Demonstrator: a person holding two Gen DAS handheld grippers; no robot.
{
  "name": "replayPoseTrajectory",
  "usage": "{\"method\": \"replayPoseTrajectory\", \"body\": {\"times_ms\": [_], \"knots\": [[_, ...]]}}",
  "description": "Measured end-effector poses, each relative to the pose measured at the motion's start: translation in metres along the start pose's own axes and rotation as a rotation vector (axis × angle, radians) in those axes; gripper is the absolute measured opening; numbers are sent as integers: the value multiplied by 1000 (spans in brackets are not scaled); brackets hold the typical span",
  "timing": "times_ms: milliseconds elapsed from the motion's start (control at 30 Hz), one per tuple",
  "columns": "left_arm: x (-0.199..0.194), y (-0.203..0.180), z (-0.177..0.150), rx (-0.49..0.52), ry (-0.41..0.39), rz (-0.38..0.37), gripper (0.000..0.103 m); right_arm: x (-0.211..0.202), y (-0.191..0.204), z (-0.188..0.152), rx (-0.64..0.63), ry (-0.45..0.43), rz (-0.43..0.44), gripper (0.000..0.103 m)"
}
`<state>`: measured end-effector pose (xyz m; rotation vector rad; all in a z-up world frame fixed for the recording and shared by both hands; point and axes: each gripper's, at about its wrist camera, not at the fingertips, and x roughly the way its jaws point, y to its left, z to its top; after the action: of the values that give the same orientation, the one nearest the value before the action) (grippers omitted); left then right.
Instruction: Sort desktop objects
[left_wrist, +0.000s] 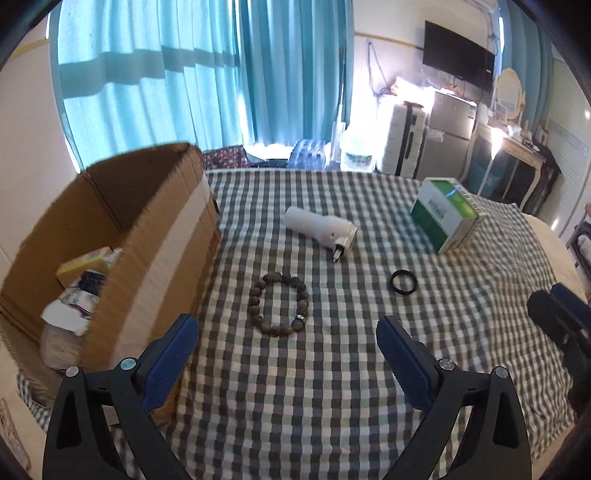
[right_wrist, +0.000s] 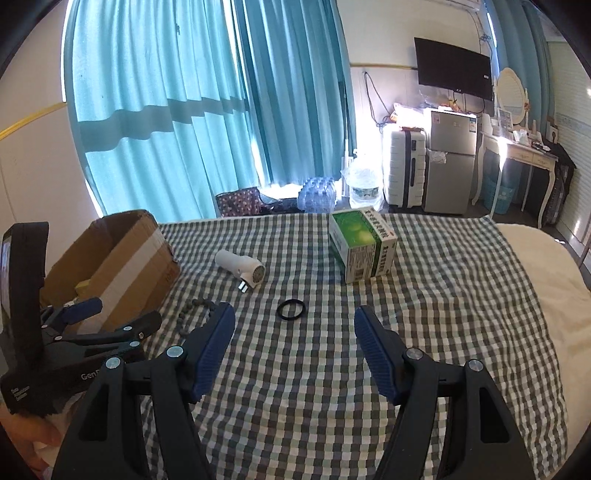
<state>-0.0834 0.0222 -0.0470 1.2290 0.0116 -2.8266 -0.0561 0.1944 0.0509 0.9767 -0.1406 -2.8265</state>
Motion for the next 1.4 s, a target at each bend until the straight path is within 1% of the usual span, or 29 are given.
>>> {"method": "replayPoseTrajectory", "body": {"times_ms": [233, 300, 433, 567, 633, 700, 733, 767, 800, 833, 867, 900, 967, 1000, 1033, 1067, 1133, 1200, 1300, 1400], "knots": [[67, 1, -4, -23, 43, 3, 100, 78, -5, -7, -5, 78, 21, 67], [83, 3, -4, -31, 44, 24, 100, 101, -7, -10, -4, 102, 32, 67], [114, 10, -5, -63, 79, 26, 100, 140, -5, -18, -20, 151, 27, 67], [136, 16, -10, -87, 104, 33, 100, 174, -4, -23, -32, 185, 22, 67], [140, 15, -10, -86, 89, 31, 100, 186, -2, -21, -39, 180, 12, 67], [143, 12, -9, -65, 87, 44, 97, 192, 1, -19, -47, 168, -7, 68], [142, 11, -10, -58, 80, 48, 91, 195, 2, -18, -47, 168, -17, 68], [140, 9, -10, -51, 73, 53, 82, 197, 4, -18, -49, 171, -30, 67], [138, 7, -11, -41, 65, 58, 75, 198, 6, -19, -57, 171, -51, 61], [135, 6, -10, -30, 59, 61, 56, 198, 7, -19, -66, 170, -75, 54], [133, 4, -10, -20, 55, 62, 33, 198, 7, -20, -69, 171, -88, 37], [132, 2, -8, -10, 56, 63, 25, 196, 6, -20, -62, 174, -90, 18], [129, 0, -7, 4, 59, 65, 22, 194, -1, -20, -37, 188, -69, 6], [127, 1, -7, -2, 60, 61, 22, 190, -5, -20, -27, 194, -52, 6], [124, 3, -7, -8, 63, 56, 18, 186, -8, -20, -22, 195, -44, 6], [122, 4, -7, -11, 66, 52, 11, 180, -10, -19, -22, 191, -46, 6], [116, 5, -5, -13, 68, 42, 11, 165, -14, -18, -23, 182, -52, 6], [108, 7, 0, -24, 69, 17, 11, 148, -23, -15, 1, 177, -39, 6], [85, 14, 4, -43, 51, -30, 11, 122, -31, -9, 35, 167, -27, 6], [64, 18, 7, -33, 34, -55, 11, 94, -31, -7, 44, 156, -22, 6]]}}
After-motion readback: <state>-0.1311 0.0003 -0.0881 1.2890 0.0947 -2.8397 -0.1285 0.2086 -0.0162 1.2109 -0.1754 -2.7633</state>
